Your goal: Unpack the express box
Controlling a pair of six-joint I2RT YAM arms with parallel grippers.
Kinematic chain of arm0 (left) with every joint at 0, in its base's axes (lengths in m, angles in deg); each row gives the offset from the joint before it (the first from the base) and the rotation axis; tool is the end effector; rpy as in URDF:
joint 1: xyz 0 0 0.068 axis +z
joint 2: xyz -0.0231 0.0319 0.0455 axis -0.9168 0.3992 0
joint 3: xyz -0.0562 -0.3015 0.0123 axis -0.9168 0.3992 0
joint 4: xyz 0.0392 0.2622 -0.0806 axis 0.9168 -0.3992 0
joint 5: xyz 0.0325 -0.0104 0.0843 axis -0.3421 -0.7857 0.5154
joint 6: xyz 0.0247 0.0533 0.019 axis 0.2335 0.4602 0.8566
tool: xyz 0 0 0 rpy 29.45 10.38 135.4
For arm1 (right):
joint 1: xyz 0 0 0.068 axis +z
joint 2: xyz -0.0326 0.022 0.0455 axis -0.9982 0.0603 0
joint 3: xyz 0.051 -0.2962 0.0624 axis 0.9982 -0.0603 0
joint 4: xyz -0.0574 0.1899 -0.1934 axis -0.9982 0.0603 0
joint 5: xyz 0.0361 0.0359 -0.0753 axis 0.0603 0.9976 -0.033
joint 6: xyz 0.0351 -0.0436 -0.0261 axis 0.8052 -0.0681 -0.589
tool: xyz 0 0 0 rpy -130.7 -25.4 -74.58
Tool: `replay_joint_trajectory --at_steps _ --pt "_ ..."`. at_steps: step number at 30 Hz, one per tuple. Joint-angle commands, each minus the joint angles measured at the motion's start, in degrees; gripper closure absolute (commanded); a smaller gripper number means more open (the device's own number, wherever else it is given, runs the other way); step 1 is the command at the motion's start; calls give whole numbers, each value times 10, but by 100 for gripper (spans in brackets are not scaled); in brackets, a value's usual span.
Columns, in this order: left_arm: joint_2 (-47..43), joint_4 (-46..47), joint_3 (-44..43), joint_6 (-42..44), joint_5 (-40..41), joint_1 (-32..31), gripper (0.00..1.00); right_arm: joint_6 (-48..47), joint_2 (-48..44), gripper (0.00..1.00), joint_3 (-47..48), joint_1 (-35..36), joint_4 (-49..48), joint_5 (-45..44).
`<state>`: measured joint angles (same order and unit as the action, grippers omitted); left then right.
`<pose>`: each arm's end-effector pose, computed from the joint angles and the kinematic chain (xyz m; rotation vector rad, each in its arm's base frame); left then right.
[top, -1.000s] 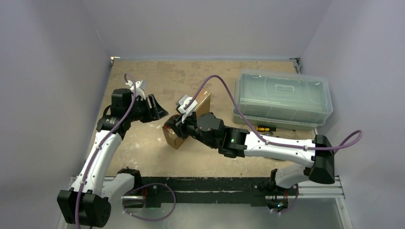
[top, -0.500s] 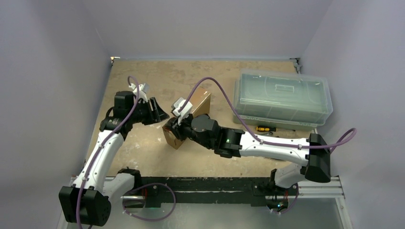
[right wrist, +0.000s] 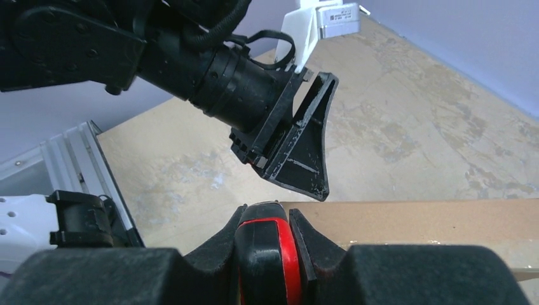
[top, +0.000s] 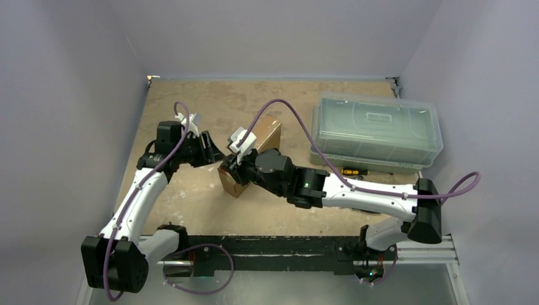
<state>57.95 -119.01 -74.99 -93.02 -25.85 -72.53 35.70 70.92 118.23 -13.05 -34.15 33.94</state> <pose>0.2211 -0.0453 0.2927 -0.1668 2.3587 -0.8398 0.1197 0.3478 0.3947 -0.7709 1.6216 0.7055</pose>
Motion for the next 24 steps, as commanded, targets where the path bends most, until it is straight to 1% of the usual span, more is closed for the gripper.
replay_joint_trajectory --at_steps 1,3,7,10,13,15,17,19,21,24 --pt "0 5 2 10 5 0 53 -14 -21 100 40 2 -10 14" --pt "2 5 3 11 5 0 53 -23 -13 100 48 3 1 1" --pt "-2 5 4 15 5 0 53 -26 -18 100 43 3 -9 -4" --pt "-5 0 -16 16 2 0 48 -25 -23 100 40 2 -11 -2" --pt "-5 -17 -68 18 8 0 39 -24 -31 100 33 2 -13 -4" --pt "-5 -13 -87 12 3 0 33 -23 -35 100 25 2 -17 -3" --pt "-4 8 -82 3 -26 0 31 -21 -35 100 22 2 -14 -6" --pt "2 43 -67 -9 -78 -1 30 -20 -36 100 20 2 -13 -5" --pt "12 70 -58 -12 -121 -16 31 -20 -39 100 19 2 -13 -4" --pt "37 67 -62 6 -131 -45 31 -20 -41 100 18 2 -12 -1"
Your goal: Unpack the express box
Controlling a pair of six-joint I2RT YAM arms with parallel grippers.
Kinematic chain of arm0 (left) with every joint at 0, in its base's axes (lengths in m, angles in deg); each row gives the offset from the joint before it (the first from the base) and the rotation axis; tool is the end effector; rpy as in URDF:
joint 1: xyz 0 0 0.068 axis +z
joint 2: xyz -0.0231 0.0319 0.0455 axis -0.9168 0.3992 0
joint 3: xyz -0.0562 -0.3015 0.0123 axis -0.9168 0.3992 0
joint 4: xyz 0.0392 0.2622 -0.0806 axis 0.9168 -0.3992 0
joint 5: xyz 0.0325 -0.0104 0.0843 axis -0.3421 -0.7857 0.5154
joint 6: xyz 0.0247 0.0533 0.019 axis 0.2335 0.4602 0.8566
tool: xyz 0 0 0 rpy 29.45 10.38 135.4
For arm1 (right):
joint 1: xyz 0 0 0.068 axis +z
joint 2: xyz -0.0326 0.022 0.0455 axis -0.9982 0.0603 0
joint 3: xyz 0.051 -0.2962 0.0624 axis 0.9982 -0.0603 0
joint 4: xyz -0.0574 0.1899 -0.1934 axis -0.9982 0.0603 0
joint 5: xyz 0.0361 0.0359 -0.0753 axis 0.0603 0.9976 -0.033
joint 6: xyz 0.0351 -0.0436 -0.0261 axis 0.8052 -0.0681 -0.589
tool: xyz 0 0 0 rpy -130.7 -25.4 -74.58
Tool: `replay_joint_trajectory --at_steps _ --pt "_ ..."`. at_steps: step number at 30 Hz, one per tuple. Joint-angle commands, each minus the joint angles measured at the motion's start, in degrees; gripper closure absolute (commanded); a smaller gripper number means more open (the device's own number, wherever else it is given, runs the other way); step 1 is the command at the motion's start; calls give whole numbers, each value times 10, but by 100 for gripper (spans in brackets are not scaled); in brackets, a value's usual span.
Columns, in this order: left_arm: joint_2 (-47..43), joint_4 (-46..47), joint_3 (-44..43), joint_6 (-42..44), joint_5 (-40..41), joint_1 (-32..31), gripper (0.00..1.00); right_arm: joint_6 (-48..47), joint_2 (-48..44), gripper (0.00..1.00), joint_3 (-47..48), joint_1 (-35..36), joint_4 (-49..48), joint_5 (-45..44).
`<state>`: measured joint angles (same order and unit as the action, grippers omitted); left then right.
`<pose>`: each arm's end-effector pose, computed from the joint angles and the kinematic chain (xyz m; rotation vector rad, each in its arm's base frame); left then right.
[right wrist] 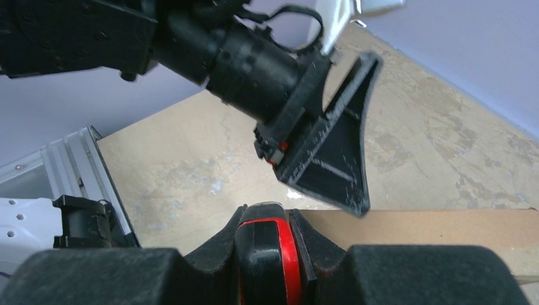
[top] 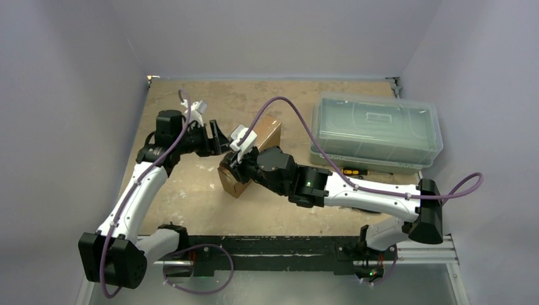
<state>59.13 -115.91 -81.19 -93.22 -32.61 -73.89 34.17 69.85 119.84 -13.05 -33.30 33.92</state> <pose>0.2317 -0.0568 0.3335 -0.0154 2.2261 -0.9848 0.1182 0.3426 0.4102 -0.7707 1.5863 0.7047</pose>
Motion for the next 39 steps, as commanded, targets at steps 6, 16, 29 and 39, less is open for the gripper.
replay_joint_trajectory --at_steps 6,16,29,39 --pt "51 23 6 34 -15 -44 32 -5 -22 100 7 2 -14 4" --pt "55 50 35 29 1 -41 36 8 -8 100 16 2 1 -11" --pt "67 147 59 -53 -98 -9 40 10 -5 100 14 2 -11 10" --pt "80 148 73 -39 -76 -8 53 -5 13 100 34 2 2 -23"
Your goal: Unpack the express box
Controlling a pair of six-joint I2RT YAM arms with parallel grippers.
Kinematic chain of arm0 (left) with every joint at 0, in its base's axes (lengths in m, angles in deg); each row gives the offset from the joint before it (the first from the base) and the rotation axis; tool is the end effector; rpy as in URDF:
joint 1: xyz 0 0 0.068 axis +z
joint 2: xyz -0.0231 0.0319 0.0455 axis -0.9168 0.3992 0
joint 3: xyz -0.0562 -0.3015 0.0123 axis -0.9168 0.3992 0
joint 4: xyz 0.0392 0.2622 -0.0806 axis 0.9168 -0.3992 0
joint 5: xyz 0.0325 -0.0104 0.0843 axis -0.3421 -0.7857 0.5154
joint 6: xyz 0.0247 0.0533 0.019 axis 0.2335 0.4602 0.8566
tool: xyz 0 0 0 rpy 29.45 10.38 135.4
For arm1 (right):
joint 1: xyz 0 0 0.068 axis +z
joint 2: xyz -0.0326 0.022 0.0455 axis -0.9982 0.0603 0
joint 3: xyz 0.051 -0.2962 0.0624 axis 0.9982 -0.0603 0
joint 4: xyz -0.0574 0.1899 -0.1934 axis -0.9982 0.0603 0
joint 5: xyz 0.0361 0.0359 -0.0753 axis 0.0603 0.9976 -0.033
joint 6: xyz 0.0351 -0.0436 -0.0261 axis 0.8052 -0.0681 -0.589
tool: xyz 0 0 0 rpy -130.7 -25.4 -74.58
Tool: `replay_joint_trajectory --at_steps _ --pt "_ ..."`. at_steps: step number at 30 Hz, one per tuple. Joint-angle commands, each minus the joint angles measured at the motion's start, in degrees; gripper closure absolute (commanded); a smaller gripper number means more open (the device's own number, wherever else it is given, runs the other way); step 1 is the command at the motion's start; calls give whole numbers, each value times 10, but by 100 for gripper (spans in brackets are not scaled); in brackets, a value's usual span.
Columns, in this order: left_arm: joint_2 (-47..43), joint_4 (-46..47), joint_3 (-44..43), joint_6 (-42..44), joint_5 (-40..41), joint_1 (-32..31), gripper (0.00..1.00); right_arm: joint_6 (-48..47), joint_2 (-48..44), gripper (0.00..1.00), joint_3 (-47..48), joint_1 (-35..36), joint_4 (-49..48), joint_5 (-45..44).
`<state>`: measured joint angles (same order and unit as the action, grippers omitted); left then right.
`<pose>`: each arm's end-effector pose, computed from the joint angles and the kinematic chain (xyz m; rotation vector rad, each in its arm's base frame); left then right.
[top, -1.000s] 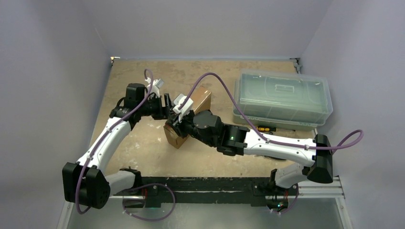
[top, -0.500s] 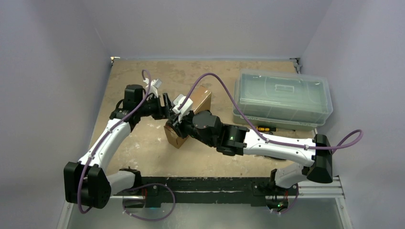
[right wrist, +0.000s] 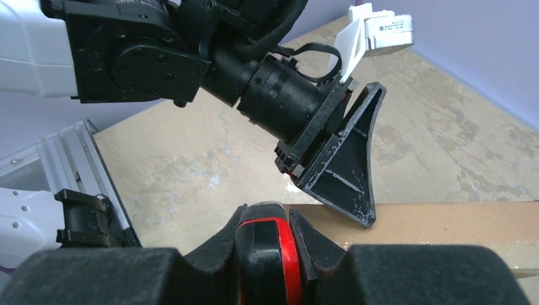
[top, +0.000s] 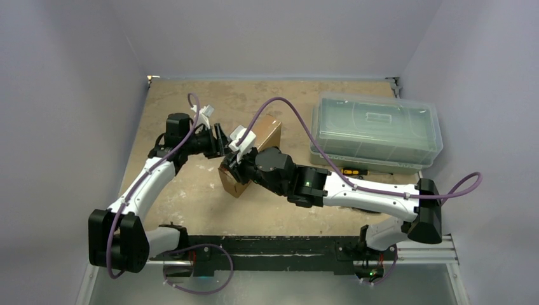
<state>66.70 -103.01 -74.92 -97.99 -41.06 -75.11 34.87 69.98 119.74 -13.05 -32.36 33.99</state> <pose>0.2580 -0.0713 0.2863 0.0000 2.2580 -1.2025 0.1182 0.3430 0.4068 -0.7753 1.6063 0.7026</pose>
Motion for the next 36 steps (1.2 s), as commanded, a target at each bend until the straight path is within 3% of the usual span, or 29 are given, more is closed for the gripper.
replay_joint_trajectory --at_steps 1,9,21,25,31,36 --pt "6 19 12 14 10 4 54 -16 20 100 47 3 9 -31" --pt "13 23 25 24 14 4 58 -35 31 100 63 6 13 -54" --pt "27 -19 7 58 57 4 61 -16 58 100 97 49 166 -135" --pt "31 -14 8 63 64 4 61 -2 34 100 80 53 177 -146" --pt "41 -10 21 76 71 4 61 14 20 100 65 44 141 -94" --pt "41 -17 22 92 83 4 62 15 49 100 107 32 184 -67"
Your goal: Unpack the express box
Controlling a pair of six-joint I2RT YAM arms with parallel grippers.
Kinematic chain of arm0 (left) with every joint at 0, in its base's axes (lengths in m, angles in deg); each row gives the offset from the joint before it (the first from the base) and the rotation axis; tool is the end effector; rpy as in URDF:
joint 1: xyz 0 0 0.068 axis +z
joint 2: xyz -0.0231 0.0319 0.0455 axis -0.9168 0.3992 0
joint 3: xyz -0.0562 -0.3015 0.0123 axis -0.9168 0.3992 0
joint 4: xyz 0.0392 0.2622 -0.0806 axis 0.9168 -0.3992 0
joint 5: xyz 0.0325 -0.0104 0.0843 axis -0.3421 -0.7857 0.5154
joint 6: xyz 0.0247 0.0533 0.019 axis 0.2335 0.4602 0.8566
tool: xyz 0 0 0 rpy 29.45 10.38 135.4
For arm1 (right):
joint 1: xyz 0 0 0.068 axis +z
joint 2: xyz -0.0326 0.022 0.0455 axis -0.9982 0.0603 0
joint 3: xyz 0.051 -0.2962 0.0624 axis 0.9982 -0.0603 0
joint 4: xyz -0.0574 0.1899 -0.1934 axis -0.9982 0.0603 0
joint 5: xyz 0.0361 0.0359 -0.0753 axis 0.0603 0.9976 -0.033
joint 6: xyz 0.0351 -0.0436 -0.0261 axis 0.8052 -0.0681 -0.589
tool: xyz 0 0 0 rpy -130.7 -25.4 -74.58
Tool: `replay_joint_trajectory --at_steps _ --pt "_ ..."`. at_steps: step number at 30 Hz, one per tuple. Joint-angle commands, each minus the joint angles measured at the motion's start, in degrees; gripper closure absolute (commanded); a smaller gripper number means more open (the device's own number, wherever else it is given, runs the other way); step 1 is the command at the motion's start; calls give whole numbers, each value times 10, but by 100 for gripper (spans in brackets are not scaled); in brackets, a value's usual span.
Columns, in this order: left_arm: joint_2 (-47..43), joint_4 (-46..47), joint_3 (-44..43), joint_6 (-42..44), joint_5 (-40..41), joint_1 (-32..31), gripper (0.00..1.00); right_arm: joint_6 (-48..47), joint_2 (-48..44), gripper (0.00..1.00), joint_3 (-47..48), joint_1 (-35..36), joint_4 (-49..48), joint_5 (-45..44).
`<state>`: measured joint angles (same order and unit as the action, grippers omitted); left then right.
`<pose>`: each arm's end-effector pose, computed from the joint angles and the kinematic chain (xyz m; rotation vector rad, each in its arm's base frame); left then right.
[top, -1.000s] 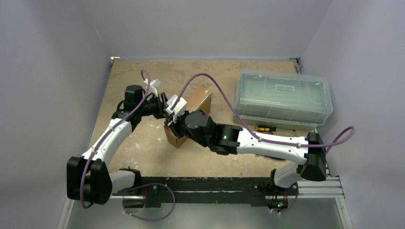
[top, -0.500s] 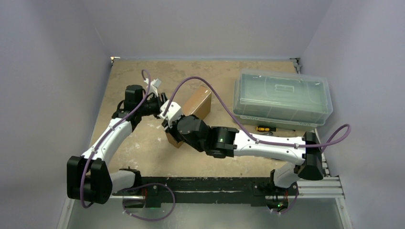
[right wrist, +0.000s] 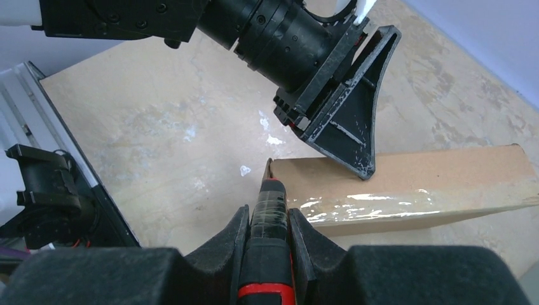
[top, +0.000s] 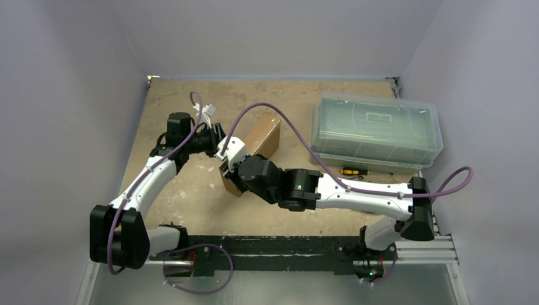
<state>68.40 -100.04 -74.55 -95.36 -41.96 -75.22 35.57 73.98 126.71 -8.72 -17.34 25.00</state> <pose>0.2649 -0.0734 0.2815 0.0719 2.2299 -1.1949 0.1006 0.3592 0.4002 -0.8505 1.7361 0.4943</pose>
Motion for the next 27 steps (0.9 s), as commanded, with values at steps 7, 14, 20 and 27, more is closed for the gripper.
replay_joint_trajectory --at_steps 7,14,20,27 --pt "22 -49 19 74 95 4 62 -18 -33 100 35 -73 95 149" --pt "27 -50 20 75 97 4 62 -29 -33 100 48 -52 137 94" --pt "36 -56 17 80 106 4 62 -35 -57 100 28 -49 122 74" --pt "45 -67 12 90 124 -7 62 -83 -95 100 5 -70 89 156"
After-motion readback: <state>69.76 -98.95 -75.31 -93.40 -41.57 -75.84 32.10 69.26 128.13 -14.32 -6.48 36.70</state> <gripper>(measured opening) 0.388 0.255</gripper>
